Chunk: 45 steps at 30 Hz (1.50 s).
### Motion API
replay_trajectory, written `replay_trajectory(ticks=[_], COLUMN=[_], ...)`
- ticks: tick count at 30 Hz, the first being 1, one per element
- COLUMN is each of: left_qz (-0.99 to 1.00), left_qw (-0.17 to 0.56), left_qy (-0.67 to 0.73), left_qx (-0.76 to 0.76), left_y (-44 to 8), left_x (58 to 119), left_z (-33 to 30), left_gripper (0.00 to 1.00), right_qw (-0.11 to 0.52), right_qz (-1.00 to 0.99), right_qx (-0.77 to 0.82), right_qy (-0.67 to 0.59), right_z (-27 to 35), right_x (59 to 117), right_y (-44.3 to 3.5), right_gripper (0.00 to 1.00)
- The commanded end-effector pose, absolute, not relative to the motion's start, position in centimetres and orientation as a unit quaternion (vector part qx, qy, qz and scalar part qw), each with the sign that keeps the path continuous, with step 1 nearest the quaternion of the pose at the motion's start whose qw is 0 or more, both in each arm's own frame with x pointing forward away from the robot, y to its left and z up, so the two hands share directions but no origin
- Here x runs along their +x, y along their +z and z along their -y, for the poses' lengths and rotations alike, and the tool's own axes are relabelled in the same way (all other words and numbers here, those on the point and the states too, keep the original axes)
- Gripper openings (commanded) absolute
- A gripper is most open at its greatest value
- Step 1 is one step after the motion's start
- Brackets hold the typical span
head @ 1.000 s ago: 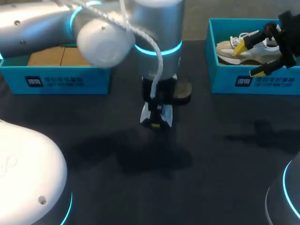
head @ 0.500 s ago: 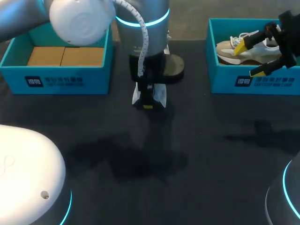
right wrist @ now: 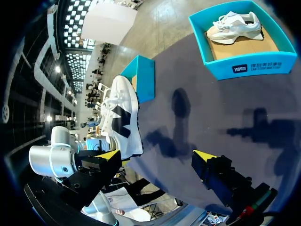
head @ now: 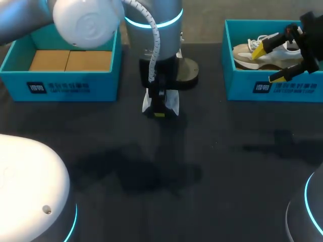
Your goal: Take the shoe out of the shoebox, open the shoe tongue, remove and reinsert the insole, then place the shoe into the shoebox
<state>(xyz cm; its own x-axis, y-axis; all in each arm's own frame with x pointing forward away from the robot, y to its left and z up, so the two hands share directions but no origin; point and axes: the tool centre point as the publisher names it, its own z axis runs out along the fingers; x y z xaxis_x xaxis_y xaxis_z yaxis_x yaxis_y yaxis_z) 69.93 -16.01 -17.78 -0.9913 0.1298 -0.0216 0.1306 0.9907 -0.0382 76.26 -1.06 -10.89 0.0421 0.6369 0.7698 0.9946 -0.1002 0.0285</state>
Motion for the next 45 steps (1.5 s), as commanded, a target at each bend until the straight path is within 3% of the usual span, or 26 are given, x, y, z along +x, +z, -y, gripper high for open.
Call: replay_trajectory(ticks=[1, 29, 45], left_qz=[-0.998, -0.997, -0.999], left_qw=[0.01, -0.002, -0.007], left_qy=[-0.02, -0.026, -0.032], left_qx=[0.066, 0.078, 0.038], left_y=[-17.6, -16.3, -16.2], left_x=[69.9, 84.9, 90.0], left_z=[15.9, -7.7, -20.0], left_gripper=[0.0, 0.0, 0.0], right_qw=[0.275, 0.275, 0.275], right_qz=[0.611, 0.611, 0.611], right_qx=[-0.668, -0.668, -0.668], right_qy=[-0.323, -0.323, -0.323], right_z=[1.0, 1.0, 1.0], right_x=[76.3, 76.3, 76.3], right_y=[-10.9, -10.9, -10.9], right_gripper=[1.0, 1.0, 1.0])
